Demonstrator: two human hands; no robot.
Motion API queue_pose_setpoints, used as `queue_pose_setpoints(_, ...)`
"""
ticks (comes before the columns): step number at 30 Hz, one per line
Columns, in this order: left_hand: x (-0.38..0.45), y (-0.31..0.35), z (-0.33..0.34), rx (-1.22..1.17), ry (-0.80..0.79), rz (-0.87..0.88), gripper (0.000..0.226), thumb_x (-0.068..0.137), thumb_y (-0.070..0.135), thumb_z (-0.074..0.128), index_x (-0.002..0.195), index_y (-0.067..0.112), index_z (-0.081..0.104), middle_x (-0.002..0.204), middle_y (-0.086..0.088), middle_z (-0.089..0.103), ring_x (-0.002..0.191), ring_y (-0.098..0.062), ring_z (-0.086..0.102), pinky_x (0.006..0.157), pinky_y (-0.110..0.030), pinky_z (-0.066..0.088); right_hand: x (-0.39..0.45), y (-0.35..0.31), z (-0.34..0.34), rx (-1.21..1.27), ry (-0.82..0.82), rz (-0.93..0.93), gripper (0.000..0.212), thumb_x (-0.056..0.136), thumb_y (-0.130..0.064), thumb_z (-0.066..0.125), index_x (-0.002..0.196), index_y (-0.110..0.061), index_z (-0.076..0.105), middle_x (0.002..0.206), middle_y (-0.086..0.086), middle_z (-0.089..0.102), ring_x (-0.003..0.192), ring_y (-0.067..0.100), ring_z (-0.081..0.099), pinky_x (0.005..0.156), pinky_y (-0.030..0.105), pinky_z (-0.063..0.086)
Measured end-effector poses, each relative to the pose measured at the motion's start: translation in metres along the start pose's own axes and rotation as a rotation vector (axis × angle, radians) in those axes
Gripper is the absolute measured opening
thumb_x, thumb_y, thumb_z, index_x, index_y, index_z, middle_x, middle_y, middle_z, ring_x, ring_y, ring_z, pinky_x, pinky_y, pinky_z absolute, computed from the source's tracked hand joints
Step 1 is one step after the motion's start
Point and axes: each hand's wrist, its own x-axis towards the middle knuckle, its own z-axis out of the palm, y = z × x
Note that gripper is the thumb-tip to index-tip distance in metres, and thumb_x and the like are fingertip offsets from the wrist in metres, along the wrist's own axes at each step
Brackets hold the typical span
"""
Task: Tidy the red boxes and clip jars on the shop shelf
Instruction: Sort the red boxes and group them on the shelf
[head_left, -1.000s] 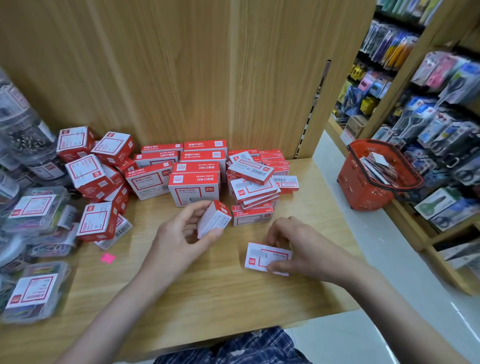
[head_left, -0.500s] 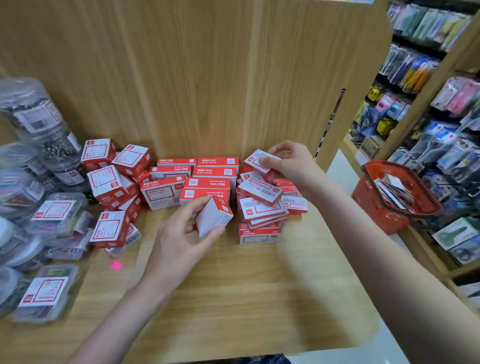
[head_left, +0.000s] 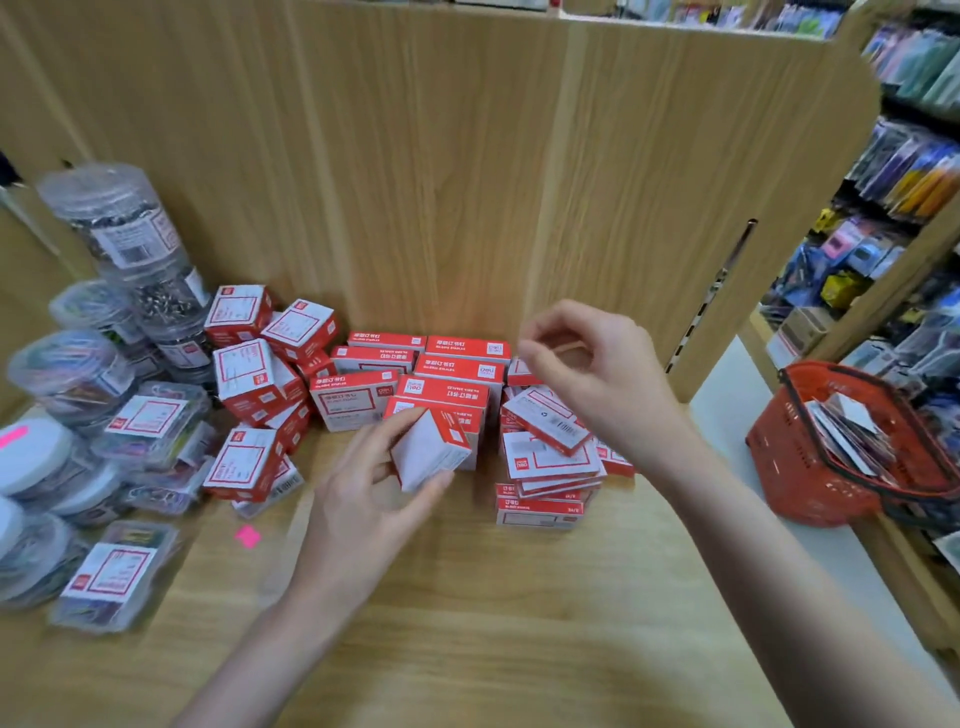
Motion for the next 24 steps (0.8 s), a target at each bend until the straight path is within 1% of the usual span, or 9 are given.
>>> queue_pose_setpoints(2, -0.001, 0.005, -0.005, -0.018, 0.036, -0.003, 0.048, 0.067, 0.038, 0.071, 0.111, 0.043, 0.052, 0.111, 0.014, 0.060, 0.099, 0.001, 0.060, 0.083, -0.014, 0.046, -0.008, -0.015, 0.017, 0.038, -0.171, -0.051, 0.010, 0.080, -0.020, 0.069, 0.084, -0.017, 0.061, 0.079, -0.007, 0.063, 0.073, 0.008, 0.060, 0.066, 0.018, 0.049)
queue_pose_setpoints(4, -0.003, 0.008, -0.012, 0.000, 0.057, 0.007, 0.045, 0.070, 0.027, 0.072, 0.108, 0.039, 0.051, 0.108, 0.010, 0.060, 0.096, 0.002, 0.059, 0.080, -0.010, 0.045, -0.014, -0.021, 0.037, 0.030, -0.321, -0.054, 0.024, 0.076, -0.025, 0.073, 0.094, -0.015, 0.059, 0.087, -0.002, 0.063, 0.073, 0.010, 0.060, 0.066, 0.022, 0.050)
queue_pose_setpoints(6, -0.003, 0.008, -0.025, 0.058, 0.057, 0.042, 0.040, 0.072, 0.028, 0.071, 0.106, 0.037, 0.052, 0.106, 0.011, 0.058, 0.098, 0.001, 0.058, 0.080, -0.014, 0.046, -0.017, -0.023, 0.055, 0.075, -0.374, -0.011, 0.031, 0.075, -0.021, 0.075, 0.100, -0.015, 0.058, 0.087, 0.003, 0.062, 0.068, 0.012, 0.058, 0.065, 0.025, 0.049)
queue_pose_setpoints(8, -0.003, 0.002, -0.042, 0.150, 0.035, 0.089, 0.040, 0.075, 0.033, 0.066, 0.113, 0.030, 0.052, 0.108, 0.012, 0.055, 0.102, -0.002, 0.055, 0.083, -0.021, 0.048, -0.020, -0.024, 0.071, 0.172, -0.349, 0.062, 0.030, 0.076, -0.011, 0.072, 0.100, -0.019, 0.057, 0.080, 0.003, 0.059, 0.066, 0.014, 0.058, 0.065, 0.028, 0.049)
queue_pose_setpoints(10, -0.008, -0.005, -0.063, 0.221, 0.006, 0.136, 0.043, 0.077, 0.033, 0.061, 0.117, 0.022, 0.052, 0.110, 0.013, 0.050, 0.104, 0.000, 0.052, 0.087, -0.016, 0.044, -0.023, -0.025, 0.085, 0.281, -0.310, 0.174, 0.030, 0.078, -0.002, 0.066, 0.097, -0.022, 0.056, 0.073, 0.002, 0.057, 0.061, 0.016, 0.058, 0.063, 0.028, 0.048)
queue_pose_setpoints(13, -0.017, -0.018, -0.101, 0.392, -0.012, 0.228, 0.040, 0.080, 0.030, 0.055, 0.117, 0.017, 0.053, 0.113, 0.007, 0.048, 0.107, -0.004, 0.047, 0.096, -0.009, 0.030, -0.023, -0.036, 0.117, 0.569, -0.250, 0.348, 0.024, 0.081, 0.010, 0.057, 0.097, -0.008, 0.053, 0.073, 0.013, 0.056, 0.059, 0.020, 0.057, 0.059, 0.020, 0.053)
queue_pose_setpoints(16, -0.028, -0.035, -0.141, 0.525, -0.050, 0.299, 0.028, 0.082, 0.023, 0.050, 0.105, 0.013, 0.061, 0.110, -0.001, 0.055, 0.102, -0.017, 0.052, 0.095, -0.023, 0.037, -0.024, -0.055, 0.155, 0.702, -0.158, 0.400, 0.022, 0.080, 0.013, 0.057, 0.089, -0.007, 0.051, 0.079, 0.016, 0.055, 0.065, 0.018, 0.059, 0.063, 0.024, 0.056)
queue_pose_setpoints(20, -0.030, -0.050, -0.171, 0.563, -0.123, 0.369, 0.023, 0.080, 0.016, 0.049, 0.094, 0.012, 0.067, 0.107, -0.003, 0.060, 0.099, -0.023, 0.055, 0.086, -0.035, 0.042, -0.023, -0.071, 0.191, 0.578, -0.047, 0.419, 0.023, 0.078, 0.009, 0.062, 0.079, -0.012, 0.051, 0.081, 0.018, 0.056, 0.070, 0.027, 0.058, 0.070, 0.038, 0.054)
queue_pose_setpoints(24, -0.029, -0.057, -0.186, 0.549, -0.139, 0.420, 0.021, 0.078, 0.014, 0.054, 0.096, 0.020, 0.062, 0.108, 0.000, 0.061, 0.099, -0.021, 0.054, 0.088, -0.034, 0.041, -0.022, -0.068, 0.210, 0.253, 0.076, 0.367, 0.022, 0.076, -0.007, 0.069, 0.069, -0.022, 0.054, 0.070, 0.000, 0.060, 0.064, 0.016, 0.056, 0.069, 0.035, 0.047)
